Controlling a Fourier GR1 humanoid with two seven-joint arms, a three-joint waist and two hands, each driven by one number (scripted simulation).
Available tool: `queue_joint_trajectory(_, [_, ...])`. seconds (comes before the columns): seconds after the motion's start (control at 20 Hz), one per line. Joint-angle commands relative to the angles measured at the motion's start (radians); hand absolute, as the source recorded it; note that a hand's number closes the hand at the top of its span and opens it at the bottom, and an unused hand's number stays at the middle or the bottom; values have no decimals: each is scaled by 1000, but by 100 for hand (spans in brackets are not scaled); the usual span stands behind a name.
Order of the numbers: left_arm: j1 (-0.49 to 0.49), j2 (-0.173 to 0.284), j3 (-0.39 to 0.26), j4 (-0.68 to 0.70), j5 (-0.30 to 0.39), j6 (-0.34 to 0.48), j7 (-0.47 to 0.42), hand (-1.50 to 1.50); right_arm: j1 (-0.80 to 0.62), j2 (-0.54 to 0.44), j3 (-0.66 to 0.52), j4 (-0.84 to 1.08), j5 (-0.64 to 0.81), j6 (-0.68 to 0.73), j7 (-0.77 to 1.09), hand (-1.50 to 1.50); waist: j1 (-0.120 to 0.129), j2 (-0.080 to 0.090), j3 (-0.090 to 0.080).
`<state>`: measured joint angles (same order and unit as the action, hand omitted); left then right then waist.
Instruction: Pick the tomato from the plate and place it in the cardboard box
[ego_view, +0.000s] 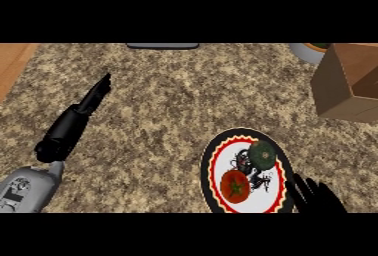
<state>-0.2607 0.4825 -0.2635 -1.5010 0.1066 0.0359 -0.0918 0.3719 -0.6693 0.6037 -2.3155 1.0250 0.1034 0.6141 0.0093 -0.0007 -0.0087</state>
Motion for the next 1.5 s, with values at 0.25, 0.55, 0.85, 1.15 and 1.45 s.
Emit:
queue_joint_trajectory(0.25, [-24, -10, 31, 29, 7, -35, 1, 0, -272, 383, 370, 146, 393, 283, 359, -150, -1, 0, 6])
queue_joint_trajectory(0.55, [51, -54, 26, -25, -44, -19, -9, 0, -347, 579, 381, 245, 432, 398, 402, -150, -5, 0, 8])
queue_joint_trajectory(0.85, [14, -51, 60, -1, -46, -52, 0, 0, -328, 545, 356, 287, 426, 403, 405, -150, -8, 1, 8])
queue_joint_trajectory(1.15, [81, -55, 90, -34, -54, -61, -22, 0, -287, 521, 393, 368, 469, 264, 401, -150, -6, -1, 9])
queue_joint_trajectory(1.45, [35, -93, 87, -2, -93, -77, -6, 0, -367, 589, 312, 466, 387, 282, 342, -150, -7, 2, 9])
